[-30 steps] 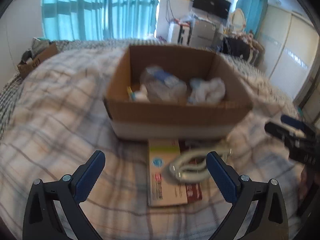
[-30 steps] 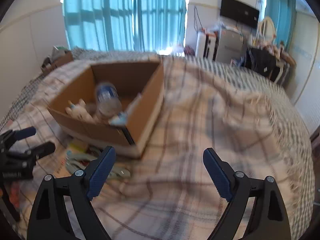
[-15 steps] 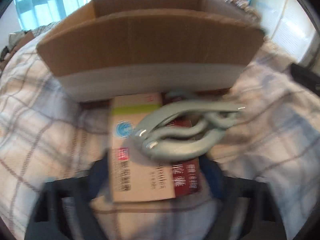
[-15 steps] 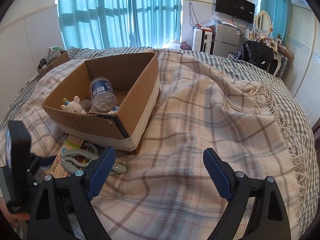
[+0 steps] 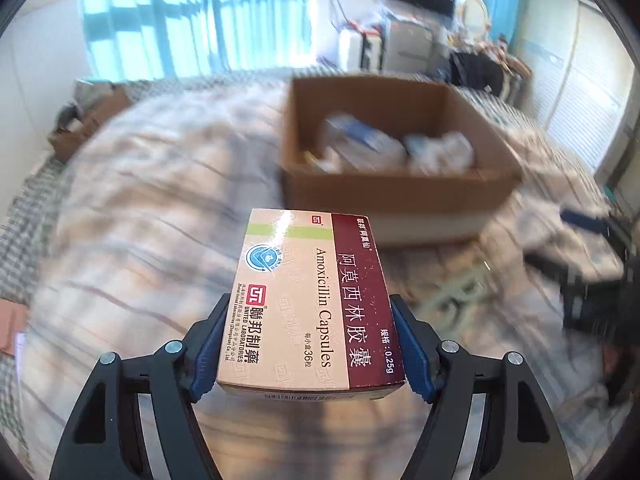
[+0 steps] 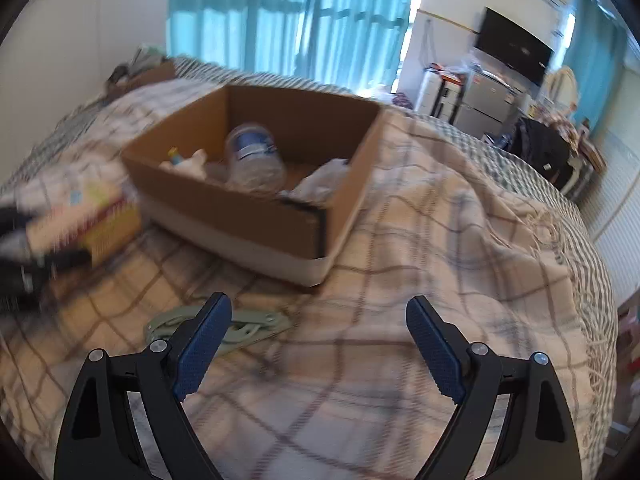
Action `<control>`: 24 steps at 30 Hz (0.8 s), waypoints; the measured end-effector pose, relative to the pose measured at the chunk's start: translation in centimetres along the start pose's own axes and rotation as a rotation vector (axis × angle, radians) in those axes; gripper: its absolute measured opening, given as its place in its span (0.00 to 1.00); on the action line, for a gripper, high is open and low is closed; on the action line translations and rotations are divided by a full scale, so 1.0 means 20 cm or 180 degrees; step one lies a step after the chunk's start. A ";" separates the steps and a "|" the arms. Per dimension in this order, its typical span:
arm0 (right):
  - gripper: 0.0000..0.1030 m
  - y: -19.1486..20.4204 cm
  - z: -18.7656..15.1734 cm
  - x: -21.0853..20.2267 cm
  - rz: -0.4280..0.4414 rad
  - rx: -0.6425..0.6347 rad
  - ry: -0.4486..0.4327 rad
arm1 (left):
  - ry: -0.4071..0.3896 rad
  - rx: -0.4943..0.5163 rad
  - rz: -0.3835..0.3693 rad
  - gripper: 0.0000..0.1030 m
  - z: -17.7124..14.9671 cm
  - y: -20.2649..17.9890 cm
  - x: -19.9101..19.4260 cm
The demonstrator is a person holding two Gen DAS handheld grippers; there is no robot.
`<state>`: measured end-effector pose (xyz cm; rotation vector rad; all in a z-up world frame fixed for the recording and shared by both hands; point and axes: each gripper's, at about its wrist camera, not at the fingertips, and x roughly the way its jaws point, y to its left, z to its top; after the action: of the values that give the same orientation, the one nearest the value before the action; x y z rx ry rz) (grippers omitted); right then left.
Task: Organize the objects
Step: 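Grasp the Amoxicillin Capsules box with the left gripper while the right gripper grasps the green clip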
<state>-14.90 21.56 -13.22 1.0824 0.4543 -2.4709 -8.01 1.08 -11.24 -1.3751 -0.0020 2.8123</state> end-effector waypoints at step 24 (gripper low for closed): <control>0.61 0.32 0.01 0.43 0.0172 0.0813 0.1097 | -0.0031 -0.0341 -0.0405 0.73 -0.01 0.21 0.16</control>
<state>-17.24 13.85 -20.43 1.6138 0.2040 -2.3440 -9.87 -3.13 -13.98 -1.3294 -0.2351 2.7498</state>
